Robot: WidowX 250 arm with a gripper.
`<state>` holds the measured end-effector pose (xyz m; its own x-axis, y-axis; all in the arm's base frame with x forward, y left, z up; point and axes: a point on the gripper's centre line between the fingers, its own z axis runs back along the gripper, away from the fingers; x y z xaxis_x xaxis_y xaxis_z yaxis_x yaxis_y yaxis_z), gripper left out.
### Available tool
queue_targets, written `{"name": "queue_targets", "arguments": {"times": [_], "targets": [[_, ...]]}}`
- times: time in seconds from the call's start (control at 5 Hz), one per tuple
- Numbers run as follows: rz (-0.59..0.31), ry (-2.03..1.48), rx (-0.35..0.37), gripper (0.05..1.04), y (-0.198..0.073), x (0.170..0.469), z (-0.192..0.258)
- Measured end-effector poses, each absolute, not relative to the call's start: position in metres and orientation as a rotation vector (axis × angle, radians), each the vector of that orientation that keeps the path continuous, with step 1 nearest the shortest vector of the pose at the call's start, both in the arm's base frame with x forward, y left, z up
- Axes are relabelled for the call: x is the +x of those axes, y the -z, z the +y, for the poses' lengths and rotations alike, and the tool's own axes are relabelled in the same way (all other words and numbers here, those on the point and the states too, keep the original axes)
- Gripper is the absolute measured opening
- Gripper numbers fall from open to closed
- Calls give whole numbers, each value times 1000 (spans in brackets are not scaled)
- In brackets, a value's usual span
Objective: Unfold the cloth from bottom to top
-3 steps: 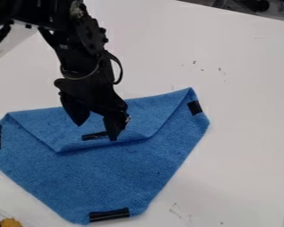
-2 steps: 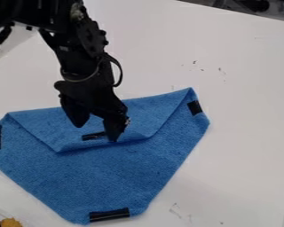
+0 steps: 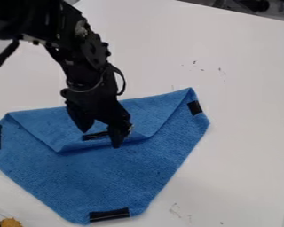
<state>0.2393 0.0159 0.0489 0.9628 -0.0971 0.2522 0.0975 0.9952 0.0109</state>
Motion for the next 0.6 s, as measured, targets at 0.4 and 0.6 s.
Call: {"name": "queue_targets", "arguments": {"times": [0.4, 0.6], "targets": [[-228, 198, -20, 1000, -34, 258, 17], [-221, 220, -16, 1000, -30, 261, 20]]}}
